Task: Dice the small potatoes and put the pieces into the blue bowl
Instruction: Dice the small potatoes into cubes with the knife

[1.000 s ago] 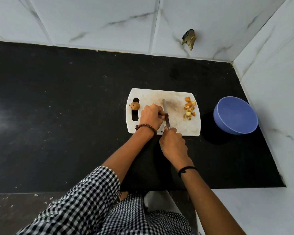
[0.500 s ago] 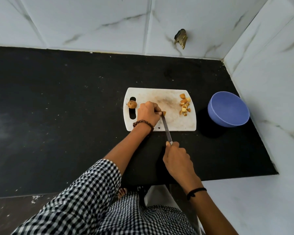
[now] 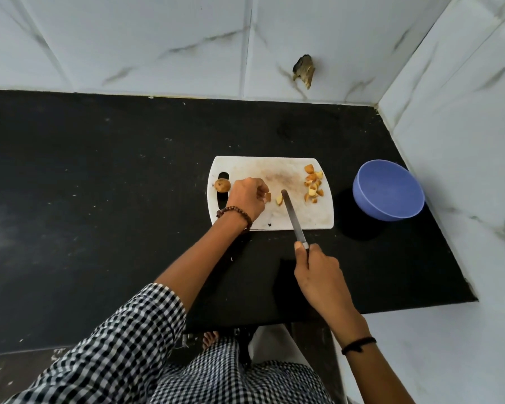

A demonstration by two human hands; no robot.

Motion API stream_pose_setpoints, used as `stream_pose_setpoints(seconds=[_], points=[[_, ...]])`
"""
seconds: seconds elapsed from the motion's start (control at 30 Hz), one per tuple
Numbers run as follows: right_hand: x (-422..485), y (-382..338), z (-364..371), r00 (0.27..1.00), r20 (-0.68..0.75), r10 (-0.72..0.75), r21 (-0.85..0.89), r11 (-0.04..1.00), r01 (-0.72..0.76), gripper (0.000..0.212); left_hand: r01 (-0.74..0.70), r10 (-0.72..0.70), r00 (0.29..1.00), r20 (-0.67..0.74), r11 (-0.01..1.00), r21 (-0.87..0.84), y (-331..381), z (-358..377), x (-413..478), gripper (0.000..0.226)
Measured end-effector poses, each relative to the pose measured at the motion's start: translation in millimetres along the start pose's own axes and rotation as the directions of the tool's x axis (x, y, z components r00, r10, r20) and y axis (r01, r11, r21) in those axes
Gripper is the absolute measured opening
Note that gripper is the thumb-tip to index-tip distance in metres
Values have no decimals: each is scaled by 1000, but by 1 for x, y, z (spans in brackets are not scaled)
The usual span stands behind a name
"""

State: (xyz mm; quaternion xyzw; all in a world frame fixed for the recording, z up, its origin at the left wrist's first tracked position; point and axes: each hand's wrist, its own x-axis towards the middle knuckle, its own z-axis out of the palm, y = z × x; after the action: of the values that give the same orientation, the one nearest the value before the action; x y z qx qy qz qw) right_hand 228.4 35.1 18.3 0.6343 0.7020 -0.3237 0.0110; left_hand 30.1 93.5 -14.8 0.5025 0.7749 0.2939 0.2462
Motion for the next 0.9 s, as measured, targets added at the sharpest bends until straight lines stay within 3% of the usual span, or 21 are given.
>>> stream_pose_setpoints(seconds=[0.2,0.43,0.53,0.77,0.9], points=[[14,-3,-5,1000,-13,-11,62,998,11,39,-146,142,989,33,980,137,5,-3,4,29],[26,-3,-13,998,-58,18,127,992,-11,41,-377,306,916,258,876,301,17,-7,18,38],[28,-2,-15,998,-69,10,152,988,1,42,-443,334,884,326,821,359,21,-10,21,31],[29,-4,-12,998,-69,8,187,982,5,42,-487,371,870,324,740,463,22,-11,24,16],[30,-5,-10,998,-62,12,188,982,0,43,-384,330,915,233,890,246,20,-8,23,14]])
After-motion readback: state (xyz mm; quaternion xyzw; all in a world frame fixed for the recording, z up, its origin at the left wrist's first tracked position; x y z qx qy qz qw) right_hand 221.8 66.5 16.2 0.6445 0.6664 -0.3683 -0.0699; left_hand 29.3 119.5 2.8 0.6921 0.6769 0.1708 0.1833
